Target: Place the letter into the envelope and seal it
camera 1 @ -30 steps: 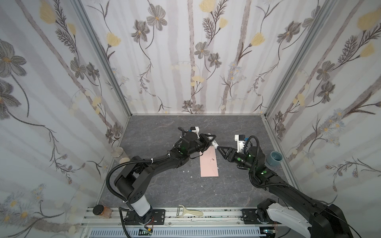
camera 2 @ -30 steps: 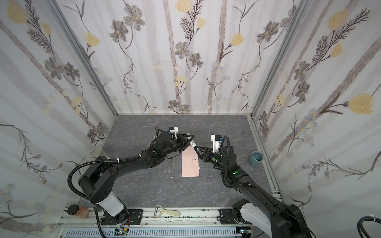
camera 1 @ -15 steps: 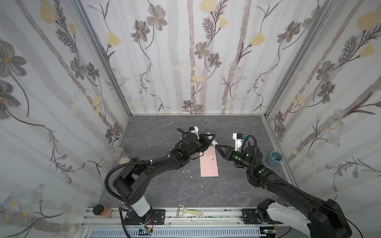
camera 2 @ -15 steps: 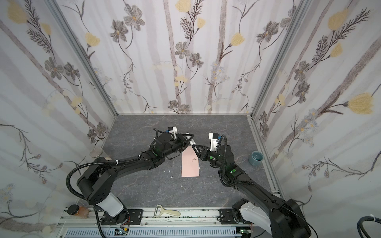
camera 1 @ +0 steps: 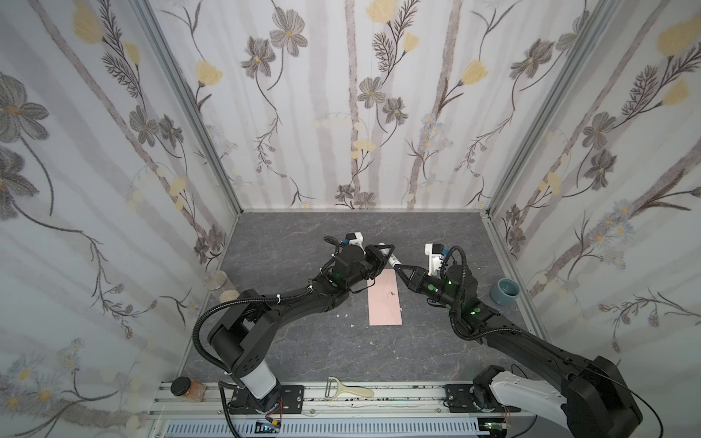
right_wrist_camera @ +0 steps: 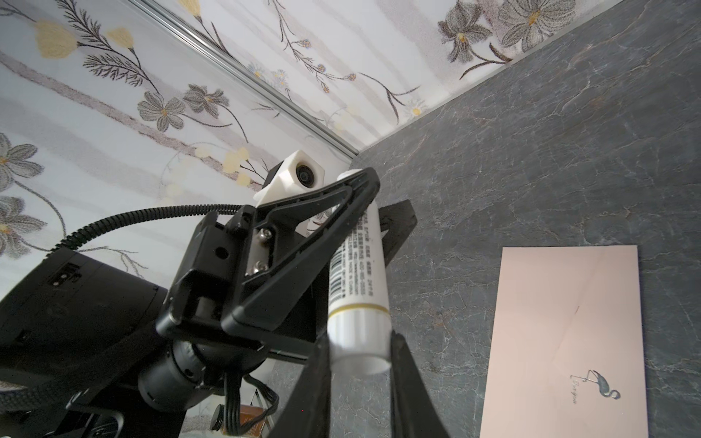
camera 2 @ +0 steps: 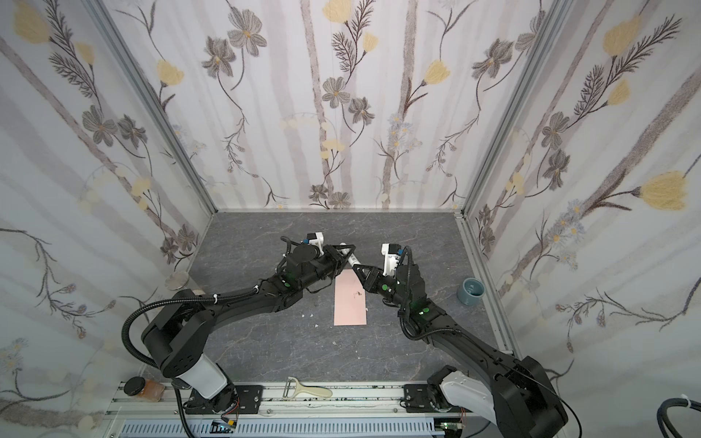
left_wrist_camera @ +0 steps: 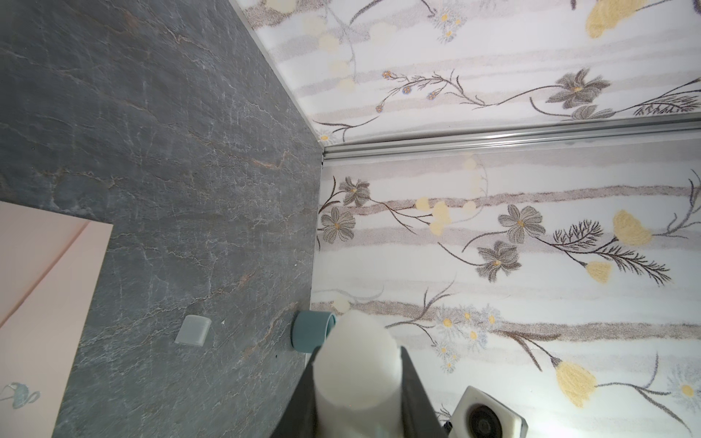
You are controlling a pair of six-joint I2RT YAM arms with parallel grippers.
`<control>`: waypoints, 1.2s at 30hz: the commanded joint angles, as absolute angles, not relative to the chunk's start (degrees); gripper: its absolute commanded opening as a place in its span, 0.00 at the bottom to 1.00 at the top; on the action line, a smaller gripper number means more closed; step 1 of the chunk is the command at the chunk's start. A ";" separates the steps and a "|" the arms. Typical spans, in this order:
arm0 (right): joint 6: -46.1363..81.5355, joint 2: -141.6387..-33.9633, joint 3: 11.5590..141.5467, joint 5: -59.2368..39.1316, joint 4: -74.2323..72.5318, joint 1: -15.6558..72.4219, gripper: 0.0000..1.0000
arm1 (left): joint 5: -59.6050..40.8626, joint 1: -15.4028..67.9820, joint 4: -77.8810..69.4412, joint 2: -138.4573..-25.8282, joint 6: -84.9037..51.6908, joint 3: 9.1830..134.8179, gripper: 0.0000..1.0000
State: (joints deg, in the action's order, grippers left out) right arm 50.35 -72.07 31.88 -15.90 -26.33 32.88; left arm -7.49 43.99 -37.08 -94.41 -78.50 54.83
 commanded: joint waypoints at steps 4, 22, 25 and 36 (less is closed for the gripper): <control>43.33 -71.51 35.35 -8.64 -20.87 35.52 0.16 | -9.35 44.12 -39.46 -94.61 -79.87 55.11 0.00; 21.45 -70.31 42.70 12.01 -1.29 44.69 0.13 | -18.29 44.21 -39.42 -95.41 -83.20 54.66 0.00; 17.50 -70.64 44.69 15.47 1.07 46.57 0.12 | -18.95 44.28 -39.38 -95.10 -83.25 54.26 0.00; 7.67 -75.60 49.32 31.68 7.88 57.69 0.11 | -20.44 44.47 -39.37 -94.05 -83.53 53.53 0.00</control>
